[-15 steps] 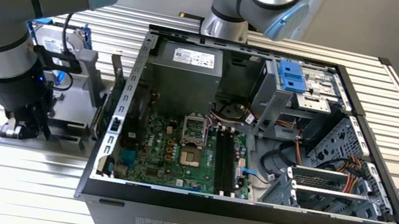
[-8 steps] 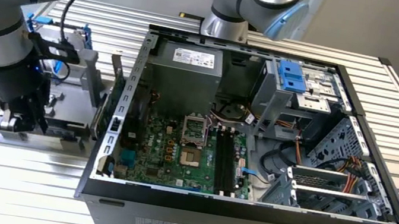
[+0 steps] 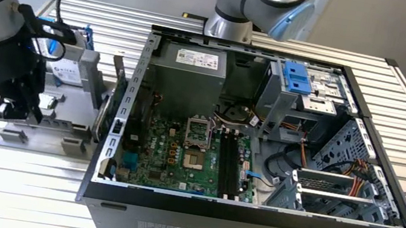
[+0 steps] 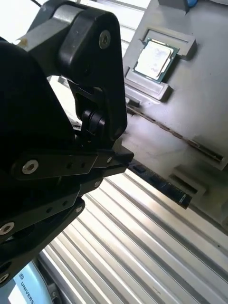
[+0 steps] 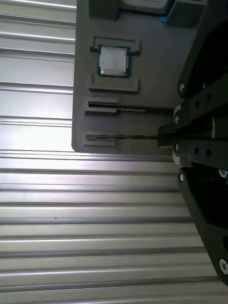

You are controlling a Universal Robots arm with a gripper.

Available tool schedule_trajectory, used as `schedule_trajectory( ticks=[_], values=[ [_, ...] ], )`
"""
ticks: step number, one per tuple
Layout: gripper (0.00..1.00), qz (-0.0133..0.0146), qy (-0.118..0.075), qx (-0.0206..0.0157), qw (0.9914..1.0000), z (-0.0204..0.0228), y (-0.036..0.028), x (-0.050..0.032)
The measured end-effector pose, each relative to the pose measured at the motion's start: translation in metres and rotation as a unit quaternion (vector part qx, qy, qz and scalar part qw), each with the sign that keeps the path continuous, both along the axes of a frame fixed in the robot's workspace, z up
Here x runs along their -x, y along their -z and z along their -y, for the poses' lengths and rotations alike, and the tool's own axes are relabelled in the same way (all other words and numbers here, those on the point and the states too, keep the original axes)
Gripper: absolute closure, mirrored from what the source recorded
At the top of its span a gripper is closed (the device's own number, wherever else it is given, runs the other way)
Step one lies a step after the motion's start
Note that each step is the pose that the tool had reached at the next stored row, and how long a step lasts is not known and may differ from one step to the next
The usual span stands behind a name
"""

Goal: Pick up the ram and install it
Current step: 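Pick up the ram and move it above insertion slot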

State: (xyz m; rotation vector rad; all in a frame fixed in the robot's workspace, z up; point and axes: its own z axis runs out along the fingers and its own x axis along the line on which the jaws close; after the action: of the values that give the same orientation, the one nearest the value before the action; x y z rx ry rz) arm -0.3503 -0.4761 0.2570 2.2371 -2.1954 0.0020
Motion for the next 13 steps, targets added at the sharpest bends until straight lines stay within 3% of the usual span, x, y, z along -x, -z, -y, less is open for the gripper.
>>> schedule_trajectory(
  ticks=[5,6,7,13],
  values=[
    [1.00,-0.0001,0.000,-0.0001,1.00000,0.0000,-0.0219,0.0000],
    [1.00,0.0000,0.000,-0.0002,1.00000,-0.0001,-0.0231,0.0000],
    [1.00,-0.0001,0.000,-0.0002,1.00000,0.0000,-0.0388,0.0000],
    [1.00,-0.0001,0.000,-0.0002,1.00000,0.0000,-0.0655,0.0000]
  ],
)
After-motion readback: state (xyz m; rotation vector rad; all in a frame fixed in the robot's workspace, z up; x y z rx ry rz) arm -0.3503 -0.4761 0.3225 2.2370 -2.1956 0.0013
